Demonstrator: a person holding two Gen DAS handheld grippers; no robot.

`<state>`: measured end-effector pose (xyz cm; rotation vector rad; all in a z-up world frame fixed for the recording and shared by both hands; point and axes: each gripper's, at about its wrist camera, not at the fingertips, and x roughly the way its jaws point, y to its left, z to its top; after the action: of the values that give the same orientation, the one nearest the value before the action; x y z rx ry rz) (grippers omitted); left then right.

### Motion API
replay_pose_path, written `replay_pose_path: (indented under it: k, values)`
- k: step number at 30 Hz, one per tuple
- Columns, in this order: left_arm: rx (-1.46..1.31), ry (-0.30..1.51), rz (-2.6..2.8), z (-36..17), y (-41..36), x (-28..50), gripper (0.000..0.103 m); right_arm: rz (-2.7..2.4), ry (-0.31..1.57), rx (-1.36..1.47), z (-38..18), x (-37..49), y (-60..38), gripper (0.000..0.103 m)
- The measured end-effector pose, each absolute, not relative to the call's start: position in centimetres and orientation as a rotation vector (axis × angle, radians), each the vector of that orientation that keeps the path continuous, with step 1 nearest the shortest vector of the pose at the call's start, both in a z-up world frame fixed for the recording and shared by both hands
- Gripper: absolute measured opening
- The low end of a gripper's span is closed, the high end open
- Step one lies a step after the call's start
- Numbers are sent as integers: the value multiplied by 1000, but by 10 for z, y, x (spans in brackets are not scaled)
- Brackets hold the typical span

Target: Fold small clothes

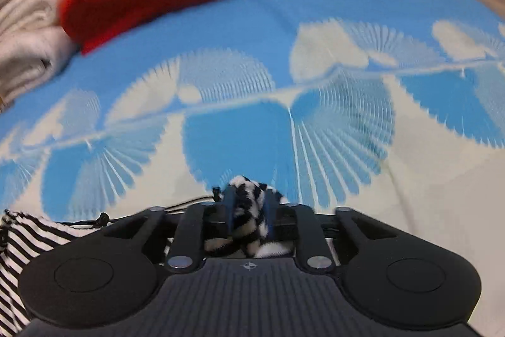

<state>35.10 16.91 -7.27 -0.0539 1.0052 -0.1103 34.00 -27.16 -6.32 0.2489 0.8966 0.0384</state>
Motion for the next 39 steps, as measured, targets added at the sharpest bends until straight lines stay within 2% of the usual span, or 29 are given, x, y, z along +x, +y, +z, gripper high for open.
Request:
replay_pose_path:
  k: [2, 4, 9, 13, 14, 15, 16, 17, 22, 24, 26, 28, 30, 31, 32, 33, 34, 36, 39]
  values:
    - [-114, 976, -119, -65, 181, 349, 49, 76, 867, 301, -51, 334, -281, 34]
    - [-177, 958, -119, -60, 192, 346, 52, 123, 820, 340, -37, 326, -291, 47]
    - [-219, 957, -145, -63, 196, 354, 58, 282, 853, 395, -28, 316, -299, 49]
    - [-186, 953, -151, -69, 190, 356, 58, 416, 952, 150, -41, 316, -251, 49]
    - [-179, 947, -153, -71, 188, 356, 56, 424, 960, 77, -46, 315, -238, 49]
    - [-175, 944, -160, -72, 188, 356, 33, 425, 960, 32, -48, 314, -229, 39]
    - [-173, 945, -174, -73, 187, 357, 16, 422, 947, -8, -50, 315, -222, 10]
    - [-165, 930, -166, -71, 187, 358, 9, 424, 938, -17, -50, 317, -218, 5]
    - [-194, 714, -49, -41, 190, 353, 7, 307, 695, 129, -18, 323, -225, 4]
    - [-125, 799, -32, -54, 178, 360, 10, 257, 708, 137, -23, 331, -221, 4]
    - [-68, 982, -34, -80, 170, 367, 17, 266, 833, 98, -43, 340, -210, 6]
    - [-22, 1000, -7, -82, 169, 364, 29, 265, 923, 44, -59, 342, -201, 12]
    - [-65, 967, -9, -66, 177, 359, 38, 264, 911, 35, -53, 337, -203, 16]
    - [-101, 953, -21, -58, 182, 356, 43, 265, 885, 62, -44, 335, -210, 21]
    - [-139, 937, -36, -51, 187, 352, 53, 264, 846, 107, -32, 333, -222, 25]
    - [-162, 929, -49, -47, 191, 348, 63, 251, 806, 147, -22, 329, -234, 36]
    - [-169, 932, -54, -44, 193, 347, 65, 233, 780, 178, -17, 326, -246, 47]
    - [-158, 970, -51, -51, 197, 346, 65, 173, 773, 235, -19, 323, -273, 50]
    - [-150, 1031, -38, -68, 199, 348, 65, 130, 875, 267, -40, 328, -296, 50]
